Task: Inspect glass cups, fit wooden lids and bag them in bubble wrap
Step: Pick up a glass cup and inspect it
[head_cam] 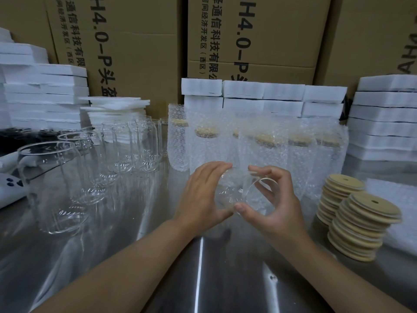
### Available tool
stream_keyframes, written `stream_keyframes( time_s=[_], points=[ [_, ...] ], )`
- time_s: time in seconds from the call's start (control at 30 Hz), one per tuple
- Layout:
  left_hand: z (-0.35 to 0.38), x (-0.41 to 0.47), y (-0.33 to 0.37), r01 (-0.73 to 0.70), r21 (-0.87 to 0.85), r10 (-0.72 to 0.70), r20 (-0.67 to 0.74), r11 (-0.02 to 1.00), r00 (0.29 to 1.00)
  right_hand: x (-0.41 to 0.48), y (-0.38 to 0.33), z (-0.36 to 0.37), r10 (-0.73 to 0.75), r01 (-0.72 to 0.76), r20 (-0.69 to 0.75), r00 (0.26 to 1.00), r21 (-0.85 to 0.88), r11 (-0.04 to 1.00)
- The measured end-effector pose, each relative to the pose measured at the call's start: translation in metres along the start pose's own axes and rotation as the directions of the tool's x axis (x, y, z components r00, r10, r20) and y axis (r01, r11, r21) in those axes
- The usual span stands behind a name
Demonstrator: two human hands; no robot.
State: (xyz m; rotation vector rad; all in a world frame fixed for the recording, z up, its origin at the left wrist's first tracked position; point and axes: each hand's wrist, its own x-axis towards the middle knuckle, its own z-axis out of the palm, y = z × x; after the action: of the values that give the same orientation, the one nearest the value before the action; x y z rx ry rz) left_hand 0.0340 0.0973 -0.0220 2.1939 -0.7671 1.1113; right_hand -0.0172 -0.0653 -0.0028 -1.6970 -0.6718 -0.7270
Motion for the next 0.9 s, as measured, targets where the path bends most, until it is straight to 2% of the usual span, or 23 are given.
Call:
stream_keyframes(
  time_s=[0.23,0.53,0.9],
  points=[
    [0.001,-0.002,-0.001,-0.007,0.031,0.005,0.068,0.999,0.998,0.001,0.005,-0.002,0.056,-0.049,-0.052,0.997,0.117,0.992],
    [0.0,-0.002,0.005,0.009,0.104,-0.021,0.117,0.995,0.993,0.013,0.01,-0.004,0.302,-0.247,-0.163,0.939,0.289,0.925],
    [0.0,-0.003,0.009,0.167,0.043,-0.172,0.147,0.985,0.974,0.016,0.004,-0.004,0.325,-0.259,-0.08,0.942,0.442,0.859]
  ],
)
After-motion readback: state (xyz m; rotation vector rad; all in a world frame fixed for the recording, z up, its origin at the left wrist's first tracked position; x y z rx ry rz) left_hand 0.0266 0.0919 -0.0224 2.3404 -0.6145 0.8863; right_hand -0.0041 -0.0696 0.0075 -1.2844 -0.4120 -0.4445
